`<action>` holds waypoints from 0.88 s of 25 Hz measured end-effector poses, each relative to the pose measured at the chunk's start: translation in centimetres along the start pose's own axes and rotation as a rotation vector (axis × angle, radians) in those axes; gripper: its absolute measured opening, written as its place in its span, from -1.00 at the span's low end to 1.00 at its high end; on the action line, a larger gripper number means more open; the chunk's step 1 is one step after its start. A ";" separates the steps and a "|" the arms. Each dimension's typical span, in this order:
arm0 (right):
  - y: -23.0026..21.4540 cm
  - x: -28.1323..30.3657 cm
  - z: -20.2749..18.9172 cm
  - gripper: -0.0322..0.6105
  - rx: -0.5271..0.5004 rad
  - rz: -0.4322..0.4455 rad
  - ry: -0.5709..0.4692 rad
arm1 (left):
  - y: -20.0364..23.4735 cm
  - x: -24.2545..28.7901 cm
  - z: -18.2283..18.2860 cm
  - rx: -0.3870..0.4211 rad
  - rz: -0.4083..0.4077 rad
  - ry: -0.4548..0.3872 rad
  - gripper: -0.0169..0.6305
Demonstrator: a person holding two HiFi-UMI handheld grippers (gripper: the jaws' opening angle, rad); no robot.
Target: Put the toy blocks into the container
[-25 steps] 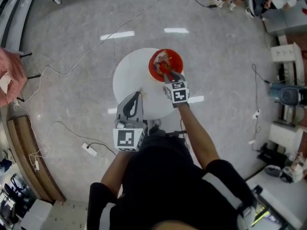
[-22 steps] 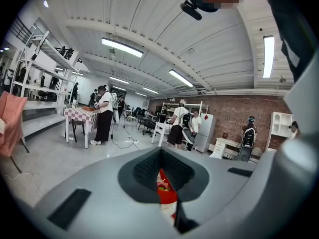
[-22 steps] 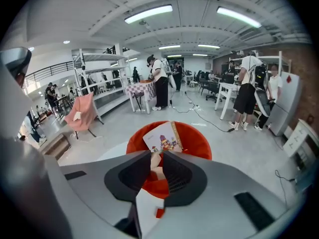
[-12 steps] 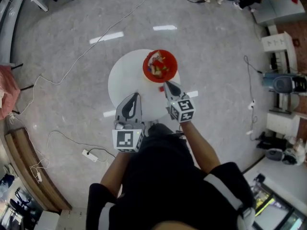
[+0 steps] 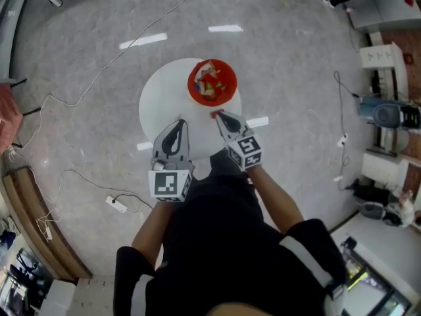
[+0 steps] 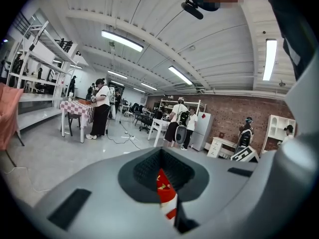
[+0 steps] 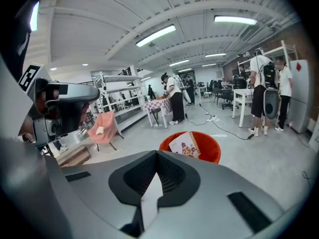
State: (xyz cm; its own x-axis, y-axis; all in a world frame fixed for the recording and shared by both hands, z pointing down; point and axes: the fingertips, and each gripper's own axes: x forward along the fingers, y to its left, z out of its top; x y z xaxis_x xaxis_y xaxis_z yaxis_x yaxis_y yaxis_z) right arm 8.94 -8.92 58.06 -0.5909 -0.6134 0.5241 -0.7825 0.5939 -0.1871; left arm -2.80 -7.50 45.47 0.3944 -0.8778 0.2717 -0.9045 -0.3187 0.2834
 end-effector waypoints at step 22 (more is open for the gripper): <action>-4.9 4.5 -19.1 -0.57 -0.582 0.401 0.700 | -2.7 3.6 -1.3 -0.048 0.291 -0.013 -0.95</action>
State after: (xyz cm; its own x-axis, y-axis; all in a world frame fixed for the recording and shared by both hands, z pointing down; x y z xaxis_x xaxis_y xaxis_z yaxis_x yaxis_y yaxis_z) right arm 13.88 -4.64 77.20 -0.3948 0.0229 0.9185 -0.2207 0.9681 -0.1190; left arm 1.26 -9.30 46.89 0.1173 -0.9346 0.3359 -0.9705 -0.0362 0.2383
